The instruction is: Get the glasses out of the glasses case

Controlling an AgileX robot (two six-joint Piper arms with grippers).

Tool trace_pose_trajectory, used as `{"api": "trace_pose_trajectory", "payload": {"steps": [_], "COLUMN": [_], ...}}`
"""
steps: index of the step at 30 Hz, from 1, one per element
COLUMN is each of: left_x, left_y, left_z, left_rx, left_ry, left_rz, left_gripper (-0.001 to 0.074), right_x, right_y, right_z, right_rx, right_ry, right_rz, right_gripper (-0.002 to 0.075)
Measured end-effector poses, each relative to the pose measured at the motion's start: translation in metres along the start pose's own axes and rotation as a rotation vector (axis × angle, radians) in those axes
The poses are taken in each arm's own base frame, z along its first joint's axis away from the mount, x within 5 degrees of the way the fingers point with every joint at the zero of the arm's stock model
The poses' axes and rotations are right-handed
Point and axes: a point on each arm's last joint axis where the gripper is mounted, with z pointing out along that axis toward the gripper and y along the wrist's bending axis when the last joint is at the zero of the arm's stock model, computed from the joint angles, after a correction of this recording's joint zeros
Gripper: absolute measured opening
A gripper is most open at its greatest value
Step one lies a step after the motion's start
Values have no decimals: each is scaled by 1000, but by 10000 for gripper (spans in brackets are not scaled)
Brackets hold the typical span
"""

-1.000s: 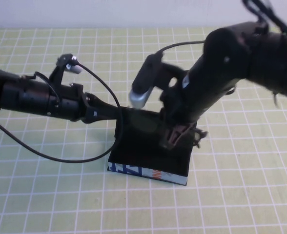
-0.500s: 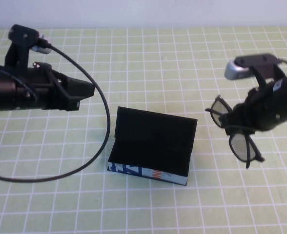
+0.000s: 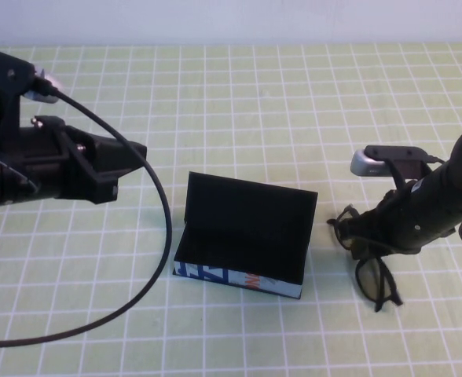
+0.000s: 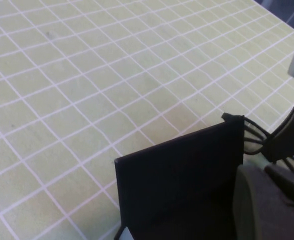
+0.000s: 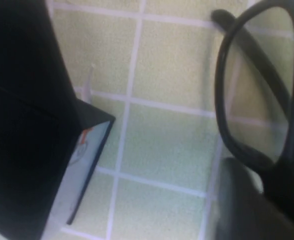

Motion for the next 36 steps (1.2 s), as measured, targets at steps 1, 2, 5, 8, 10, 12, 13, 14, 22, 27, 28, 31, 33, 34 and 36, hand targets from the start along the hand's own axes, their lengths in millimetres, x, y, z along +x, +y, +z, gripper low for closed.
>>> {"api": "trace_pose_trajectory", "payload": {"steps": [1,2,5,8,10,12,13,14,22,27,28,31,33,34,36], "left_x": [0,1,1,-2,-3,-3,-4,-3,16,39,45,64,76,83,96], "left_y": [-1,-1,-1,-1,-1,-2,-3,-4,-33,-63,-69,-82,-89,-92,-94], "left_z": [-1,-1,-1,-1,-1,-3,-5,-6,-47,-82,-88,-105,-116,-121,-126], "left_rx": [0,3,4,-5,-8,-12,-20,-27,-158,-212,-228,-279,-319,-342,-382], "left_ry": [-2,-1,-7,-32,-47,-55,-64,-69,-177,-280,-304,-377,-442,-468,-509], "left_rz": [-2,-2,-7,-15,-13,-9,-7,-8,37,94,106,128,139,141,141], "left_gripper": [-4,-4,-4,-4,-4,-4,-4,-4,-4,-4,-4,-4,-4,-4,-4], "right_x": [0,0,-1,0,2,5,7,11,89,159,174,212,236,247,263], "right_y": [0,0,1,4,9,13,16,19,27,23,22,20,19,19,17], "right_z": [0,0,-2,-14,-30,-48,-59,-71,-154,-190,-198,-218,-231,-236,-244], "right_rx": [0,0,-2,-12,-20,-29,-36,-40,-80,-113,-123,-157,-179,-189,-205], "right_ry": [1,1,-1,-9,-24,-36,-43,-50,-192,-349,-393,-526,-630,-684,-768], "right_rz": [0,0,-2,3,-1,-13,-21,-36,-105,-151,-163,-190,-218,-233,-253], "right_gripper": [174,222,324,340,323,298,284,271,158,29,13,-7,-13,-13,-15]}}
